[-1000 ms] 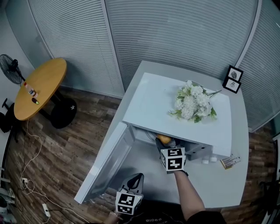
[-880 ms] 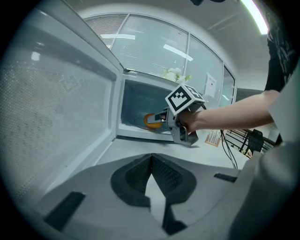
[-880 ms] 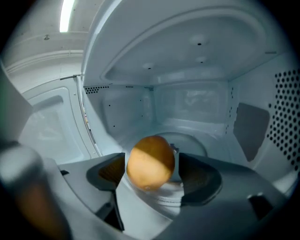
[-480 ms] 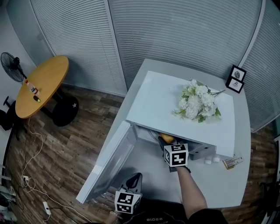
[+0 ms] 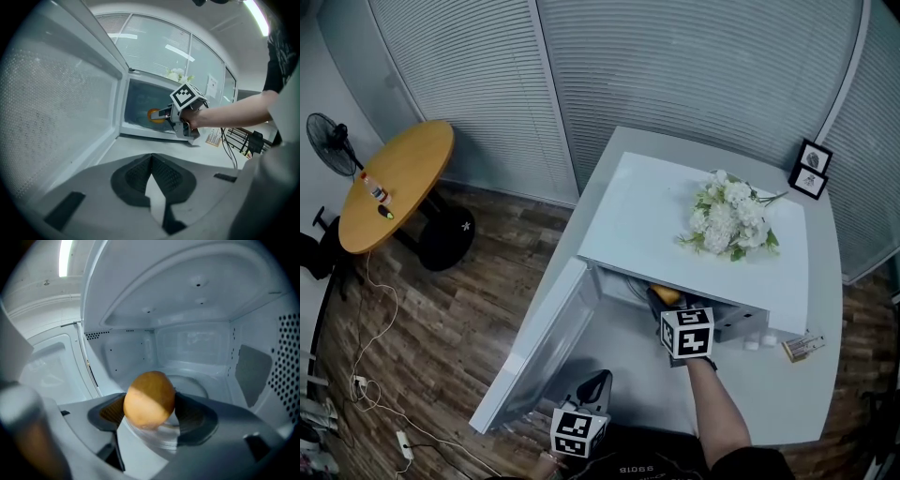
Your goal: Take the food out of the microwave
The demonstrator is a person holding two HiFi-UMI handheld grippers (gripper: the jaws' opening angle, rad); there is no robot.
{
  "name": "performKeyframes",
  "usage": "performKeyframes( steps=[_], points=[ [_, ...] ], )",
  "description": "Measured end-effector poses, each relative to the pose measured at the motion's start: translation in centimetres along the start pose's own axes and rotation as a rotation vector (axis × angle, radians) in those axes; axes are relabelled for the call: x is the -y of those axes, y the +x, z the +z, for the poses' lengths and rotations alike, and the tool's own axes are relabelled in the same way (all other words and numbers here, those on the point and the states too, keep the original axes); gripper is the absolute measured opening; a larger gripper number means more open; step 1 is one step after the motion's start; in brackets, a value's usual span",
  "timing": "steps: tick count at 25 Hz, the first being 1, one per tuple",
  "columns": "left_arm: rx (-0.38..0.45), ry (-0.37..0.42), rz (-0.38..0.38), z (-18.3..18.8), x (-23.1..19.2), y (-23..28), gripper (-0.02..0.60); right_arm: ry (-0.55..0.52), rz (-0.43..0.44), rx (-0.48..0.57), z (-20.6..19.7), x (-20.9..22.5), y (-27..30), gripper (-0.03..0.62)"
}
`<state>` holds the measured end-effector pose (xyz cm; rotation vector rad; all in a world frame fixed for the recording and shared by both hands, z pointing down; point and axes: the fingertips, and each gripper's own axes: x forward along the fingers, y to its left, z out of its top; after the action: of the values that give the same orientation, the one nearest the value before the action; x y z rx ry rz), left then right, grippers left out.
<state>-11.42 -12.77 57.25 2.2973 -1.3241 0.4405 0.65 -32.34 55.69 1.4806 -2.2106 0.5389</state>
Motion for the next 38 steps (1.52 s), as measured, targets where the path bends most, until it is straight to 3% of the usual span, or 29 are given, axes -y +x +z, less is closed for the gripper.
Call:
performKeyframes(
  steps=[10,21,38],
  points=[
    [0.015,-0.008,0.031,0.0,-0.8,-0.6,0.008,-0.046,-0.014,0.033,1.0,-0.3,-1.9,0.328],
    [0.043,0.009,0.012,0.8,-0.6,-0.9,0.008,-0.121,-0.031,0.010,-0.2,-0.6,-4.9,0.328],
    [0.071,0.052,-0.054,2.1,1.8,-0.2,0.008,-0.125,-0.056,0.055,-2.1,-1.3,-9.6,0.328]
  ],
)
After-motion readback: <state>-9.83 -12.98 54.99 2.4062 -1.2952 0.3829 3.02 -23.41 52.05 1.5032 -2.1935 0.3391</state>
